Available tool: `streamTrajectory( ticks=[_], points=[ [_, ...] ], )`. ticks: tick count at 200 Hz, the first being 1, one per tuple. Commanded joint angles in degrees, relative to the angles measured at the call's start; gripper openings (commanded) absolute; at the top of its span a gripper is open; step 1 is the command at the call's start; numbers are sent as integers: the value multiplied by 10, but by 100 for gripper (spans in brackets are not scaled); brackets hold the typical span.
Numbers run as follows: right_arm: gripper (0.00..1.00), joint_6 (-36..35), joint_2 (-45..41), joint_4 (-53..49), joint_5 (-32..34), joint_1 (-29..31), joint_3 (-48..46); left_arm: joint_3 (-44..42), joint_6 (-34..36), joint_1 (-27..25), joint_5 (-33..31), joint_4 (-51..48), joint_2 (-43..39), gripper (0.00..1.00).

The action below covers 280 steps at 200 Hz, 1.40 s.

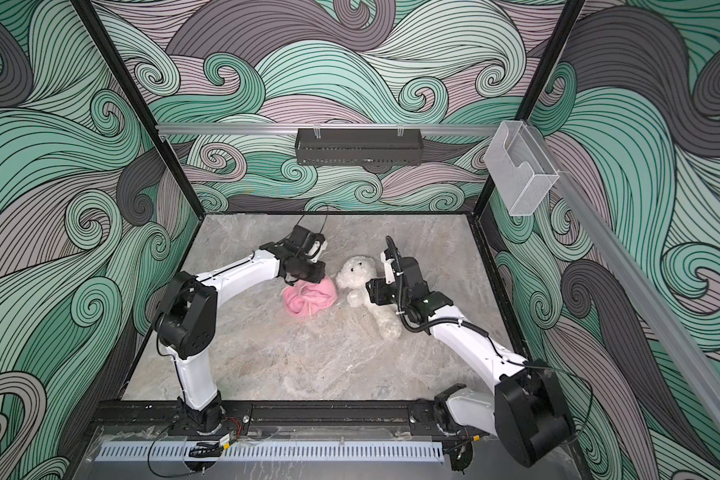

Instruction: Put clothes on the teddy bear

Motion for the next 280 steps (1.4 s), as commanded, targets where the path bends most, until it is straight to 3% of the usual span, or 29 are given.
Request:
streamTrajectory(
  ticks=[1, 10, 20, 39, 56, 95, 136, 166, 182, 202, 214, 236, 260, 280],
  points=[
    [66, -7, -24, -5, 3, 4, 3, -10, 35, 1, 18, -26, -35, 44],
    [66, -6, -27, 18, -13, 9, -8, -47, 5, 9, -7, -10, -75, 60],
    [66, -6, -26, 49, -32, 18, -21, -92, -37, 17, -36, 10, -125, 67],
    [66, -10, -5, 88, -48, 40, -24, -185, -123, 27, -60, 76, -193, 72],
    [66, -13, 28, 99, -45, 50, -10, -225, -185, 28, -33, 122, -188, 71],
    [65, -3, 61, 93, -28, 51, 10, -76, -212, 27, 6, 13, -44, 59],
    [66, 1, 37, 92, -10, 52, -10, 0, -212, 26, -2, -1, 46, 46],
    [66, 1, 39, 94, -4, 50, -14, 18, -210, 24, 3, -1, 70, 27],
    [66, -3, 48, 85, -5, 52, -4, 18, -200, 24, -4, -5, 60, 14],
    [68, -16, 51, 68, -17, 52, 11, -3, -161, 27, -57, -27, 11, 3],
    [70, -30, 47, 72, -42, 55, 17, -38, -132, 33, -75, -20, -32, 1],
    [71, -26, 70, 124, -70, 83, 25, -101, -98, 45, -25, 16, -94, 0],
    [67, 16, 145, 130, -19, 128, 77, -143, -76, 49, -15, 24, -139, 0],
    [66, 35, 202, 180, -33, 142, 98, -188, -78, 60, -3, 47, -183, 0]
  ],
)
